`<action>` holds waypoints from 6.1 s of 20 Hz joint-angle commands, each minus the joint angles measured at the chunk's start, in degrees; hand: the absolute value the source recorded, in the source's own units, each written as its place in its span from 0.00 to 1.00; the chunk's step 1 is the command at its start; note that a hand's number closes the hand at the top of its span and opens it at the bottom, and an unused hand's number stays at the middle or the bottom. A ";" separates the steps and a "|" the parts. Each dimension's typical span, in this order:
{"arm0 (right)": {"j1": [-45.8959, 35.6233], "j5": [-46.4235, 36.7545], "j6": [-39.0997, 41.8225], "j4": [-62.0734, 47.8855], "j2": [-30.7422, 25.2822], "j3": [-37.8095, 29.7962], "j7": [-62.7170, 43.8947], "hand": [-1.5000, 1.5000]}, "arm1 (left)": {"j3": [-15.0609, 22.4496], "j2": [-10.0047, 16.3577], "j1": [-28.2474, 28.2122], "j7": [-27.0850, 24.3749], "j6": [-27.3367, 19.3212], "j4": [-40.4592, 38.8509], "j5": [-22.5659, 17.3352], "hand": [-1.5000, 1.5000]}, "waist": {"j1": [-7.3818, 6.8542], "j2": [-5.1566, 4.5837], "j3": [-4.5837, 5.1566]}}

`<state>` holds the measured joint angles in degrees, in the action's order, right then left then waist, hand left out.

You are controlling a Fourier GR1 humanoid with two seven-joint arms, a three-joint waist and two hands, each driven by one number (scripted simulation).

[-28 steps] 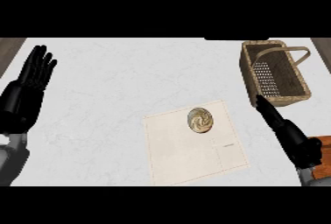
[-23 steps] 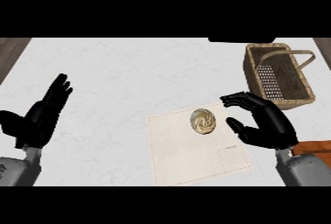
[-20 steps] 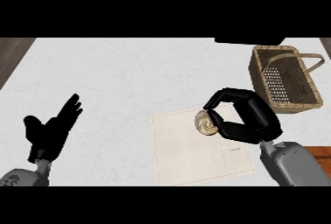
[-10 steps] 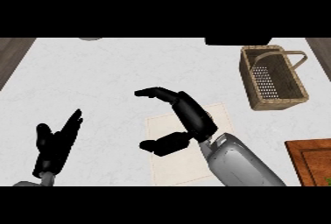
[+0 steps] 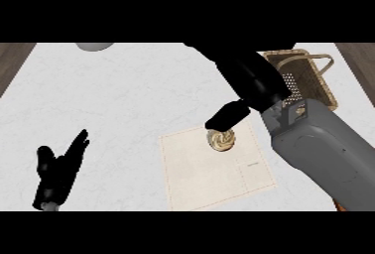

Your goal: Pick the cupcake from the placemat and place it in the basket

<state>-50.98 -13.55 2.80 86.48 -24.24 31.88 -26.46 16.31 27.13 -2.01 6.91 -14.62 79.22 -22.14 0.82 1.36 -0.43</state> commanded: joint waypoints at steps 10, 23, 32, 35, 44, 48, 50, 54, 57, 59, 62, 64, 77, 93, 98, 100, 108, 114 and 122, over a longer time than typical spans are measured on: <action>-14.03 23.75 39.97 3.57 -14.77 -6.56 -20.17 0.00 | -0.81 0.42 -4.15 2.90 2.25 -1.21 -1.75 0.50 | 0.02 -0.79 0.56; -7.88 23.68 38.04 6.96 -13.07 -6.78 -22.38 0.00 | -1.22 -2.83 -2.25 1.50 3.55 -5.50 0.60 0.50 | -0.60 -1.45 0.50; 4.05 13.95 32.23 13.85 -7.70 -4.22 -19.73 0.00 | -2.28 -1.82 -3.78 4.27 4.10 0.13 1.41 0.50 | -0.78 -1.31 0.41; 5.04 8.50 30.72 10.32 -4.51 -2.46 -17.13 0.00 | -2.20 -1.84 -2.55 5.77 3.65 0.13 2.68 0.50 | -1.06 -1.42 0.42; 10.56 -2.43 28.60 3.68 -2.07 1.73 -10.18 0.00 | -1.63 -4.80 -2.67 5.49 2.49 -0.34 4.95 0.50 | -1.27 -1.53 0.39; 10.67 -5.75 27.28 0.78 0.12 1.64 -6.75 0.00 | -2.87 -4.57 -2.13 5.62 4.13 -1.34 4.72 0.50 | -1.28 -1.55 0.42; 12.38 -6.91 26.29 1.22 0.12 1.51 -5.38 0.00 | -3.63 -2.73 -6.66 4.00 5.67 0.74 4.47 0.50 | -1.54 -1.43 0.42; 13.64 -10.82 25.35 -2.10 -2.41 0.81 0.91 0.00 | -2.26 -6.00 -4.37 5.62 3.68 0.34 6.09 0.50 | -1.20 -1.50 0.41; 13.69 -12.01 24.46 -2.10 2.72 1.16 -2.51 0.00 | -4.28 -5.17 -3.68 4.76 5.62 -1.91 5.63 0.50 | -1.10 -1.42 0.44; 13.56 -13.30 24.28 -3.19 3.81 1.46 -1.70 0.00 | -5.38 -5.34 -3.42 4.88 5.38 -1.78 5.39 0.50 | -1.09 -1.43 0.44; 12.80 -15.38 23.16 -5.92 6.41 1.20 -0.59 0.00 | -3.37 -7.72 -3.06 4.69 3.60 -1.43 8.13 0.50 | -1.13 -1.47 0.44; 13.56 -16.71 22.90 -8.26 5.87 1.32 2.87 0.00 | -4.59 -6.04 -3.78 6.19 5.36 0.42 6.98 0.50 | -1.26 -1.46 0.43; 15.23 -24.07 21.51 -18.05 7.77 1.76 6.80 0.00 | -5.45 -8.19 -2.37 7.16 5.80 -0.49 8.60 0.50 | -1.27 -1.57 0.42; 17.38 -31.36 19.38 -20.91 11.41 2.03 11.35 1.00 | -5.21 -10.64 -5.81 6.69 5.44 2.28 12.38 0.50 | -1.20 -1.40 0.42; 15.89 -35.30 17.07 -19.36 8.86 3.04 15.80 1.00 | -8.67 -8.73 -5.26 5.47 8.76 -0.59 10.20 0.50 | -0.89 -1.39 0.45; 15.14 -36.75 16.00 -22.03 10.74 3.64 16.70 1.00 | -7.08 -10.37 -4.36 6.64 6.40 -0.69 12.69 0.50 | -1.04 -1.47 0.44; 22.30 -37.55 25.00 -2.51 23.89 4.17 -17.04 1.00 | -10.49 -7.44 -6.51 7.66 8.69 0.65 10.39 0.50 | 1.09 -0.55 0.57; 23.84 -39.95 27.02 12.51 24.15 8.12 -28.95 1.00 | -8.08 -10.40 -6.13 7.76 7.43 1.50 12.41 0.50 | 0.28 -0.92 0.47; 22.24 -30.26 -0.22 30.96 24.22 -0.92 -31.85 1.00 | -9.45 -9.11 -6.76 7.49 8.52 2.67 11.71 0.50 | -0.37 -0.85 0.35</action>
<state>-26.99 -46.88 12.68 108.63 -0.31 33.57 -54.33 6.23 18.57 -7.11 13.08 -6.52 84.99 -10.22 0.62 0.79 -0.72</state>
